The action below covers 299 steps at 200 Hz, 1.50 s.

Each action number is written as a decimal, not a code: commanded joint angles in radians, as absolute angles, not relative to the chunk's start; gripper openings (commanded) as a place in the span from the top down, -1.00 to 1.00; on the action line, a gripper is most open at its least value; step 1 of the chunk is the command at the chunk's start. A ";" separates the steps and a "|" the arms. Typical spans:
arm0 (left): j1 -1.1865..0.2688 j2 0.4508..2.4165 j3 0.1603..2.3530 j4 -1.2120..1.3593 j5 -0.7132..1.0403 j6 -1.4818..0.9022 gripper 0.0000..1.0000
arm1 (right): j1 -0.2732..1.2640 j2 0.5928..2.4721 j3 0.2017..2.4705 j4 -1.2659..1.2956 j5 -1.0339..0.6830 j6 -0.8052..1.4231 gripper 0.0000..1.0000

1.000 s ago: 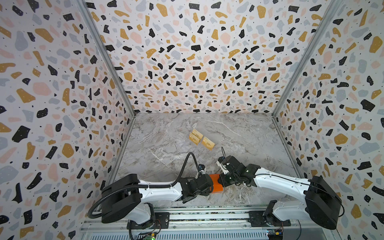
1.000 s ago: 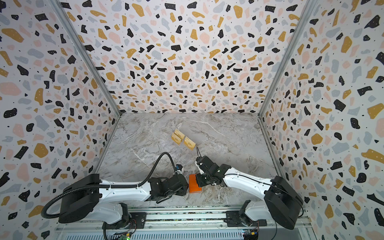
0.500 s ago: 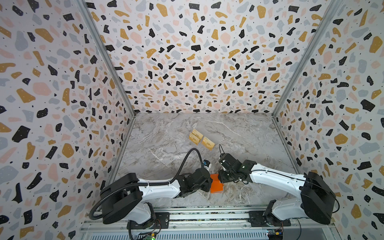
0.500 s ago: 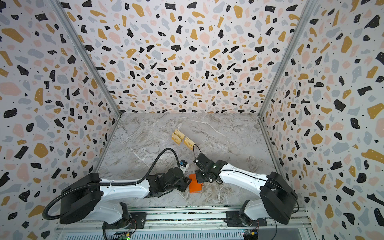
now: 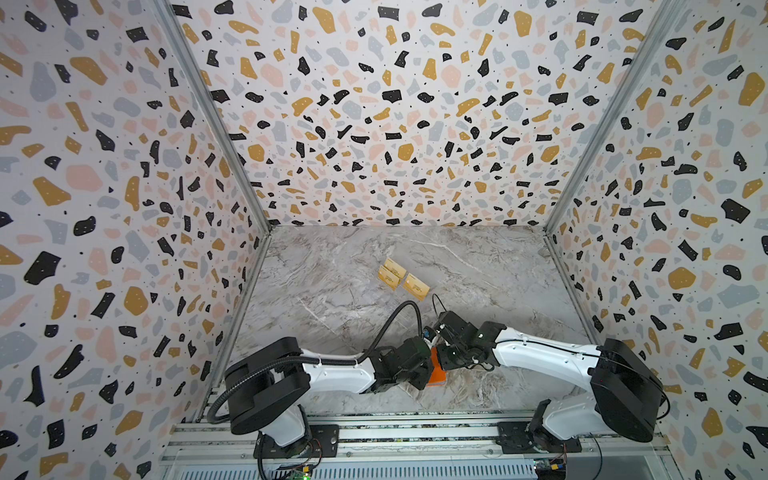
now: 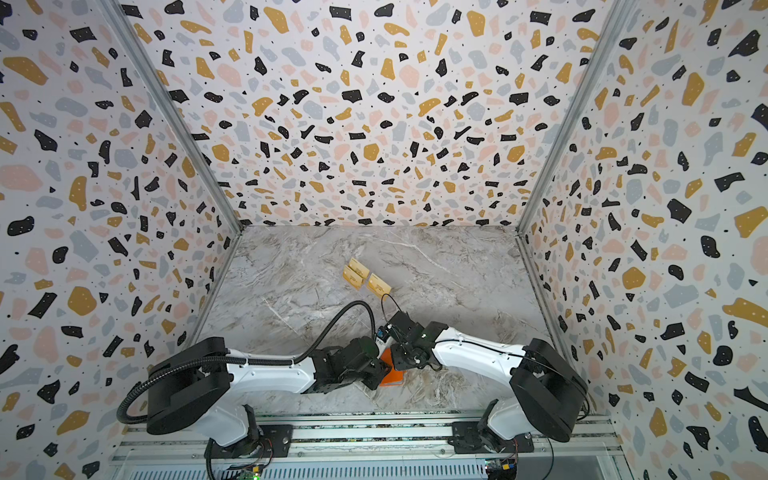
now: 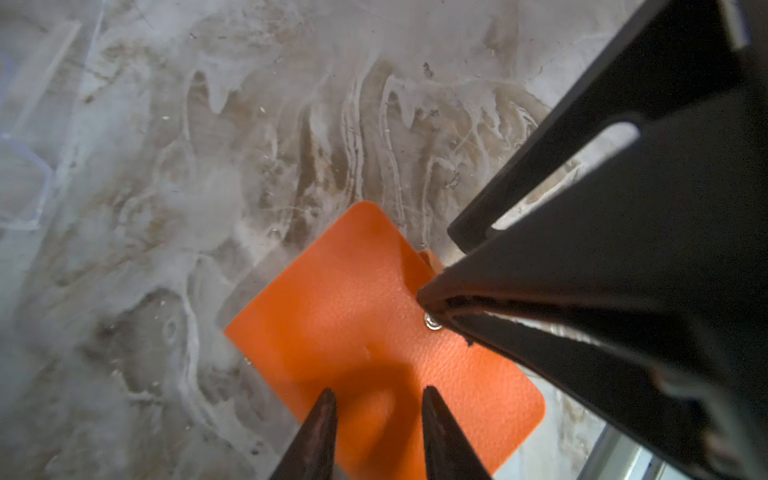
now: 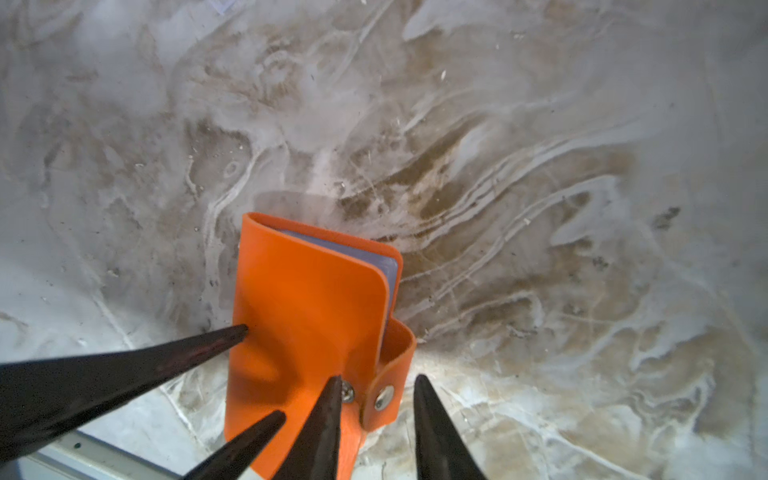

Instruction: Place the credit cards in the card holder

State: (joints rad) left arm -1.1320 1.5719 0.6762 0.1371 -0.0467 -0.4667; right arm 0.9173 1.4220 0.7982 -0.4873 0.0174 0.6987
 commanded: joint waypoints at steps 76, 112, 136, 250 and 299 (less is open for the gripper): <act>-1.173 1.648 0.658 0.088 -0.090 -0.466 0.27 | 0.887 1.395 0.750 -0.520 0.007 0.695 0.69; -1.177 1.639 0.641 0.084 -0.107 -0.478 0.27 | 0.859 1.370 0.717 -0.459 -0.063 0.689 0.80; -1.178 1.640 0.647 0.084 -0.107 -0.483 0.27 | 0.838 1.357 0.712 -0.445 -0.091 0.689 0.81; -1.178 1.640 0.650 0.087 -0.110 -0.493 0.27 | 0.776 1.350 0.680 -0.411 -0.175 0.680 0.83; -1.178 1.637 0.649 0.086 -0.114 -0.495 0.26 | 0.774 1.351 0.676 -0.416 -0.182 0.681 0.77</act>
State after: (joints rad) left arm -1.1736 1.6085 0.6796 0.1616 -0.1146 -0.4839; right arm 0.7780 1.3567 0.6838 -0.4065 -0.1768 0.6872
